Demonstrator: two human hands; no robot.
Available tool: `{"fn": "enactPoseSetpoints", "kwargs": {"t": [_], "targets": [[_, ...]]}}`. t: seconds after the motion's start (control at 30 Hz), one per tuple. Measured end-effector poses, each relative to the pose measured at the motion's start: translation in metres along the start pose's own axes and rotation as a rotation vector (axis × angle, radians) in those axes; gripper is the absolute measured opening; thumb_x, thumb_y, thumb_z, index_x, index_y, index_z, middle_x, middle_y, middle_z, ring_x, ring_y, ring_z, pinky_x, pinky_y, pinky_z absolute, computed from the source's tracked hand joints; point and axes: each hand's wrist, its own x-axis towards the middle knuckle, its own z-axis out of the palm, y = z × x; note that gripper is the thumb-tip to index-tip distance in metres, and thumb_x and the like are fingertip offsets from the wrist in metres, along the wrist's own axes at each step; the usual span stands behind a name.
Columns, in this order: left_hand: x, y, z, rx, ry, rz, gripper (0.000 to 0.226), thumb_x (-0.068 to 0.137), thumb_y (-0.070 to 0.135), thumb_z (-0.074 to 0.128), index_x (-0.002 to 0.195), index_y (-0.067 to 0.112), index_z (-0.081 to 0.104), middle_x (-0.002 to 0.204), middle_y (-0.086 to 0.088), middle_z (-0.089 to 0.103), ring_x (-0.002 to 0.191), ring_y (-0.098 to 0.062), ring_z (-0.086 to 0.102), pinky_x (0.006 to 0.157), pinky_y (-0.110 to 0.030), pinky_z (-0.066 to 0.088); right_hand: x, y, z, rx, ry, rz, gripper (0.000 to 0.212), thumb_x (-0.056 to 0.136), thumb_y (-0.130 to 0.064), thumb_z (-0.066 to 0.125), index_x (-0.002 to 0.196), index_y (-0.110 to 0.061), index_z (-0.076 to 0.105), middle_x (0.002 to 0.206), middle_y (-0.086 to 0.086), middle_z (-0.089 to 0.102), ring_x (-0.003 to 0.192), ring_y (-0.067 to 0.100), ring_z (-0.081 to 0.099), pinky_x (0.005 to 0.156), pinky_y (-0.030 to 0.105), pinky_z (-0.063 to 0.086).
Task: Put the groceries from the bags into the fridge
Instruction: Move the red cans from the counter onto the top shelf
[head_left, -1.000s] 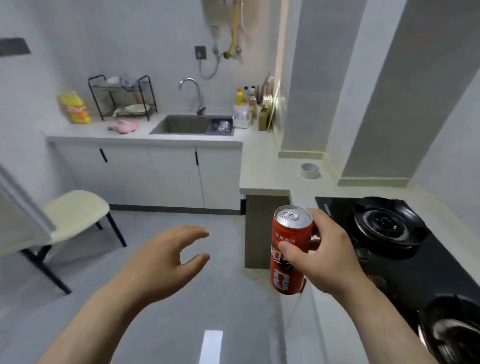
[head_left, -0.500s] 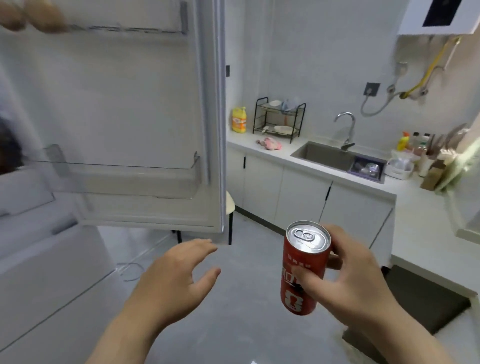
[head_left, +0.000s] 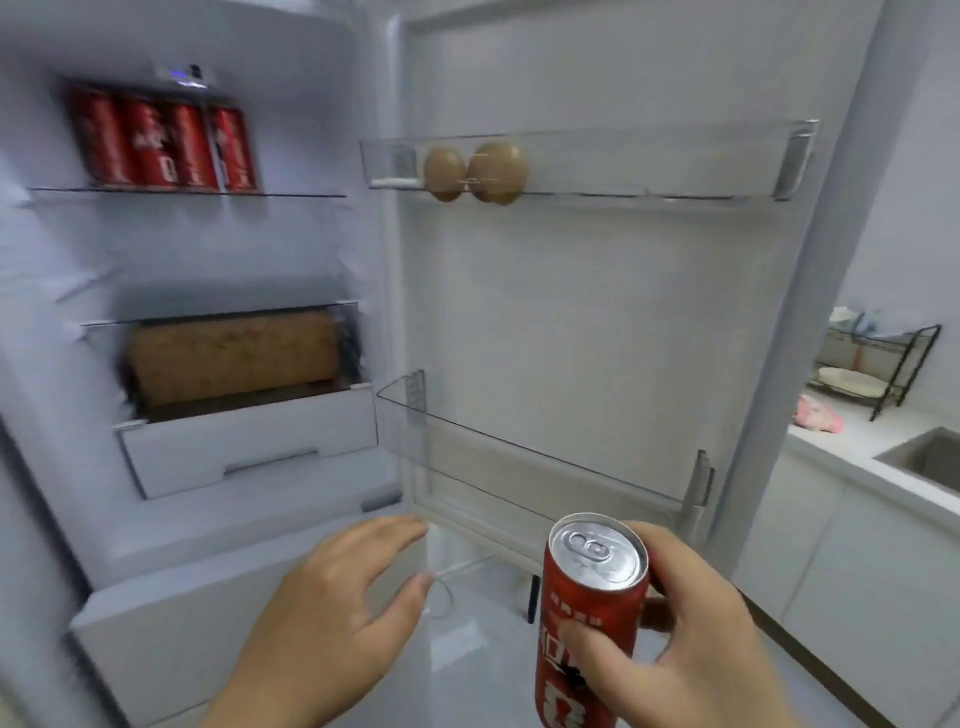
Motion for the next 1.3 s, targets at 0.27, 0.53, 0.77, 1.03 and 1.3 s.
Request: {"fn": "enactPoseSetpoints", "kwargs": {"t": [0.27,0.53,0.77,1.03,1.3], "targets": [[0.028,-0.028,-0.041,0.219,0.149,-0.043,0.045,0.08,0.056,0.048,0.117,0.036,0.066,0.119,0.044,0.042,0.115,0.033,0.026,0.097,0.006,0.017,0.082,-0.008,0.056,0.167,-0.199,-0.12,0.058,0.049,-0.047,0.068,0.105,-0.058,0.057,0.095,-0.025,0.068,0.091,0.0,0.065,0.068,0.019,0.054],[0.055,-0.029,-0.079,0.357,0.293,-0.132,0.051,0.079,0.057,0.045,0.119,0.033,0.066,0.118,0.043,0.042,0.114,0.024,0.035,0.096,0.007,0.018,0.157,-0.027,0.088,0.332,-0.31,-0.186,0.045,0.053,-0.054,0.067,0.096,-0.044,0.06,0.095,-0.028,0.066,0.084,-0.003,0.064,0.066,0.016,0.053],[0.068,-0.05,-0.101,0.391,0.342,-0.2,0.053,0.078,0.061,0.042,0.122,0.04,0.061,0.12,0.043,0.043,0.117,0.016,0.039,0.093,0.006,0.022,0.19,-0.043,0.124,0.369,-0.378,-0.223,0.039,0.064,-0.043,0.077,0.098,-0.047,0.059,0.096,-0.031,0.065,0.088,-0.01,0.062,0.064,0.012,0.049],[0.139,-0.128,-0.141,0.305,0.451,-0.131,0.041,0.079,0.045,0.057,0.117,0.033,0.065,0.116,0.04,0.048,0.108,0.031,0.038,0.092,0.006,0.024,0.255,-0.072,0.199,0.496,-0.25,-0.146,0.04,0.067,-0.043,0.077,0.105,-0.047,0.063,0.093,-0.028,0.069,0.085,-0.009,0.064,0.071,0.02,0.055],[0.265,-0.212,-0.193,0.268,0.515,-0.048,0.038,0.086,0.025,0.068,0.124,0.027,0.063,0.125,0.021,0.055,0.117,0.002,0.046,0.1,-0.016,0.031,0.355,-0.13,0.271,0.594,0.025,-0.188,0.044,0.071,-0.046,0.077,0.107,-0.051,0.055,0.097,-0.031,0.064,0.088,-0.01,0.064,0.063,0.01,0.05]]}}
